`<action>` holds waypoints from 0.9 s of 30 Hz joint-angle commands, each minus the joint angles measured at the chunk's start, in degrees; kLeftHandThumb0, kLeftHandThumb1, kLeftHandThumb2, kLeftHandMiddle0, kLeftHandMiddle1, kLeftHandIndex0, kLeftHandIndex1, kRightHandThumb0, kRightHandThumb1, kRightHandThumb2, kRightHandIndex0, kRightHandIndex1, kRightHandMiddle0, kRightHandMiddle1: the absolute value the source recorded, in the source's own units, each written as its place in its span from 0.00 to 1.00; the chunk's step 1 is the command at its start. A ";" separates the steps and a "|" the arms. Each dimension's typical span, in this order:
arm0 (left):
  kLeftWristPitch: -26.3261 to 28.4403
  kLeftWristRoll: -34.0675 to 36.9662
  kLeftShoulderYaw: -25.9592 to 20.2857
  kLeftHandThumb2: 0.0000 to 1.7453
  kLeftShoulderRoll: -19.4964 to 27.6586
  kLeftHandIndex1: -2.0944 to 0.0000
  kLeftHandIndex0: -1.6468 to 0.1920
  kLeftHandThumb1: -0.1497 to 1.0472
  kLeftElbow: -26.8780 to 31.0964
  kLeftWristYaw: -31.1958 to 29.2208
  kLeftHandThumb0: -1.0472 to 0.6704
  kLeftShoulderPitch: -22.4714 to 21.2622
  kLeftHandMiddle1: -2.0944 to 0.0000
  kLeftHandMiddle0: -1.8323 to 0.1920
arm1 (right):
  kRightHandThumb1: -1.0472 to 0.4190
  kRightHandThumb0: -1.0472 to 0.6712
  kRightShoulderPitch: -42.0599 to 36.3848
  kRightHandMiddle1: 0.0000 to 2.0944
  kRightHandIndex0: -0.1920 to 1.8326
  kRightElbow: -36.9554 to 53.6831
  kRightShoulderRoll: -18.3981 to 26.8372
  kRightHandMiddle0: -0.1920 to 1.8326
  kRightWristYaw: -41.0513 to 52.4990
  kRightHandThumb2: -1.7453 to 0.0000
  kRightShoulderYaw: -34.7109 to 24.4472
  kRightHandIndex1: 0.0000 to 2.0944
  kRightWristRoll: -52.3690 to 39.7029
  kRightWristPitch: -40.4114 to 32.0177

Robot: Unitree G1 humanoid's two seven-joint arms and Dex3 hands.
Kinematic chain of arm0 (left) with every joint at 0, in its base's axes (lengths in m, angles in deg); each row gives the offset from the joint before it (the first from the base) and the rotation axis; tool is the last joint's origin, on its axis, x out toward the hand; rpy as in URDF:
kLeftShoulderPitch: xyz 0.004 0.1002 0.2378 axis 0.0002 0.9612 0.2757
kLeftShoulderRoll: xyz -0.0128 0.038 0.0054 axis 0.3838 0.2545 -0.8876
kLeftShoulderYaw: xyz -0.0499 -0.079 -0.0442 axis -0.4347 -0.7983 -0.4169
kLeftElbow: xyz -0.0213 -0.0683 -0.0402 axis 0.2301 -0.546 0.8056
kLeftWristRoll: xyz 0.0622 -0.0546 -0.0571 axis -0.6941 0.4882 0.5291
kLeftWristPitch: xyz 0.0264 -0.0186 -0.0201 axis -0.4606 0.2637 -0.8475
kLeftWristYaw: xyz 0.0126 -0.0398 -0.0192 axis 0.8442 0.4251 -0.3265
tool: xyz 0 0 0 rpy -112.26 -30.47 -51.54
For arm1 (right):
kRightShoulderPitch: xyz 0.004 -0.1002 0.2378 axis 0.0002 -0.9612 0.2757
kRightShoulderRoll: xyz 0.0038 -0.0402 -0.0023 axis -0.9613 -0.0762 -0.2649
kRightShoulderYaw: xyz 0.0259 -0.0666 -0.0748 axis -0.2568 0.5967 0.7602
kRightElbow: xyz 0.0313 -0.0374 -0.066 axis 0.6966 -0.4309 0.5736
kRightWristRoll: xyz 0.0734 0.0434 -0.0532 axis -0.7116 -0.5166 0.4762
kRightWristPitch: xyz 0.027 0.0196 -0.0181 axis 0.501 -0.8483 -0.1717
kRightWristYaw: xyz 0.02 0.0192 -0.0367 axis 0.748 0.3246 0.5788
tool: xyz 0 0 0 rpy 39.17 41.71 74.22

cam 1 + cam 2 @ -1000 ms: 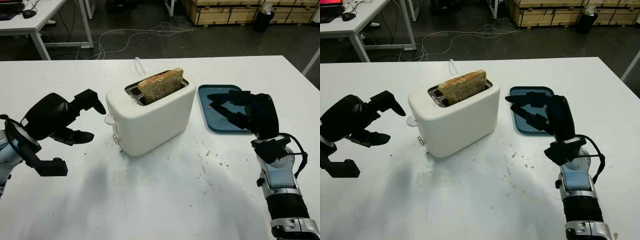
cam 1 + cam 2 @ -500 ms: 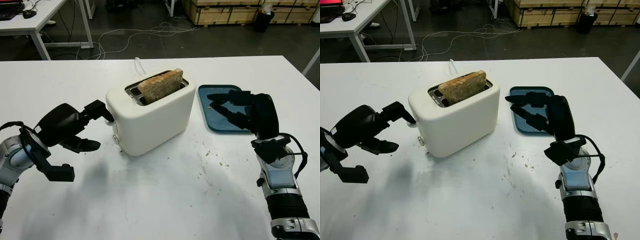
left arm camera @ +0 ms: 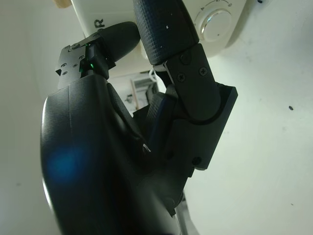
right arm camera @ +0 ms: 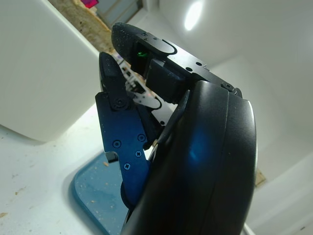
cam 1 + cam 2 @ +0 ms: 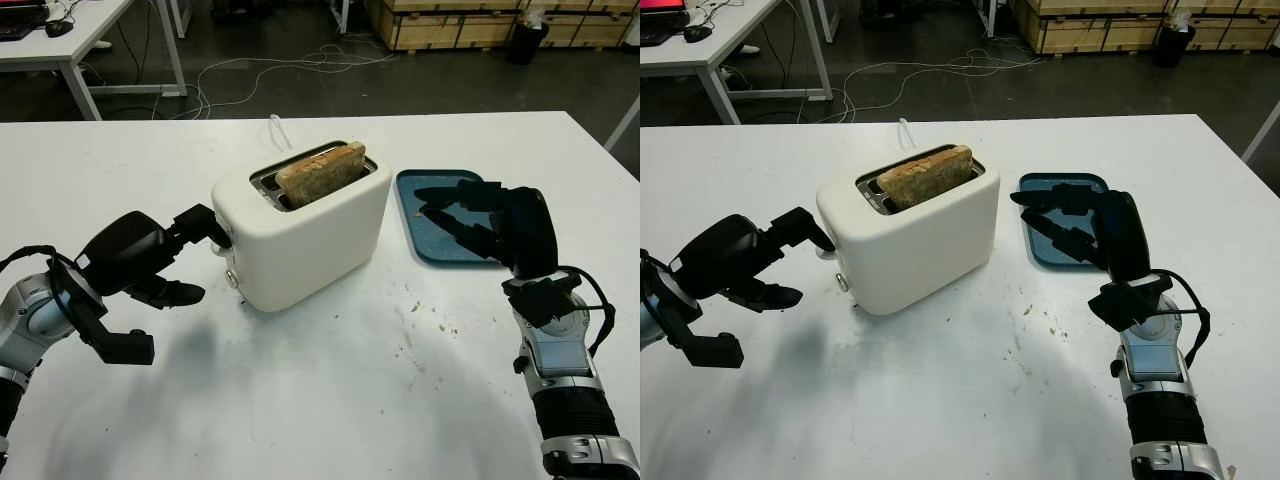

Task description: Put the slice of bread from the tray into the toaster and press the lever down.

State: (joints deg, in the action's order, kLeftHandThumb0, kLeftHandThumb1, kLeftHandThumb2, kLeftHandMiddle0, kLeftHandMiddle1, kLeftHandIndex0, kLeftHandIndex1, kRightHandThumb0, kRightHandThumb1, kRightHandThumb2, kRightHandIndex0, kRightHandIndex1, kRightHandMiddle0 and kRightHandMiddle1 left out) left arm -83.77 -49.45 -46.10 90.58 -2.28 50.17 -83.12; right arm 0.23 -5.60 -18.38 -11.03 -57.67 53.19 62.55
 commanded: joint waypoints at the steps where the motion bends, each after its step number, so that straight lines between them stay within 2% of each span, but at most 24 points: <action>1: 0.15 -0.32 0.51 0.55 0.94 0.23 0.90 0.89 0.07 -0.73 0.00 -0.32 0.17 0.13 | 0.09 0.48 0.12 0.01 0.51 0.08 0.01 0.65 -0.05 0.96 -0.01 0.42 -0.28 0.02; 6: -1.29 -1.67 1.62 0.55 -0.34 0.22 0.90 0.89 -3.64 1.32 0.00 -0.73 0.17 0.13 | 0.09 0.47 -0.05 0.01 0.51 0.39 0.25 0.65 -0.41 0.96 -0.10 0.42 0.37 0.01; 10: 4.02 -0.32 4.56 0.49 -1.39 0.17 0.89 0.89 -6.71 -3.32 0.00 -0.89 0.17 0.13 | 0.09 0.47 -0.17 0.01 0.51 0.43 0.37 0.65 0.23 0.96 -0.23 0.42 -0.52 -0.02; 12: 7.19 0.14 6.26 0.43 -2.83 0.19 0.80 0.89 -9.36 -5.31 0.00 -0.89 0.21 0.13 | 0.09 0.47 -0.41 0.01 0.51 0.92 0.51 0.65 0.08 0.96 -0.33 0.42 -0.24 -0.28; 14: 10.12 -1.21 8.64 0.38 -4.87 0.27 0.67 0.89 -14.21 -5.20 0.00 -1.23 0.33 0.13 | 0.09 0.47 -0.62 0.01 0.51 1.26 0.66 0.66 0.35 0.96 -0.39 0.41 -0.50 -0.57; 20: 14.58 -9.42 17.93 0.30 -10.81 0.39 0.49 0.89 -34.05 8.00 0.00 -3.93 0.55 0.15 | 0.09 0.46 -0.40 0.01 0.51 0.43 1.56 0.66 0.28 0.97 -0.66 0.42 0.27 0.65; 22: 14.95 -10.43 19.79 0.30 -12.12 0.41 0.46 0.89 -37.47 11.35 0.00 -4.83 0.52 0.13 | 0.09 0.46 -0.52 0.01 0.51 1.03 1.72 0.66 -0.05 0.97 -0.68 0.42 0.68 0.07; 27: 13.63 -9.80 21.60 0.30 -13.56 0.44 0.44 0.89 -41.44 15.44 0.00 -6.39 0.56 0.13 | 0.09 0.46 -0.93 0.01 0.51 1.48 1.58 0.65 0.69 0.98 -0.45 0.41 -0.64 -0.56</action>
State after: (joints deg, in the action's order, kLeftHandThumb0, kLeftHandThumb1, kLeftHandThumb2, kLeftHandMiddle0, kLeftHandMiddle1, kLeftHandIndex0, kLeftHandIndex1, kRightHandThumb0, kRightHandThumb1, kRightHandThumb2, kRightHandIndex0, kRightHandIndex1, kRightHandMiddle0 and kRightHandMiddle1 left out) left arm -71.94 -56.17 -28.28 79.86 -39.34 68.16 -94.51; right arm -0.80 -4.87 -17.02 -10.69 -58.09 52.94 62.53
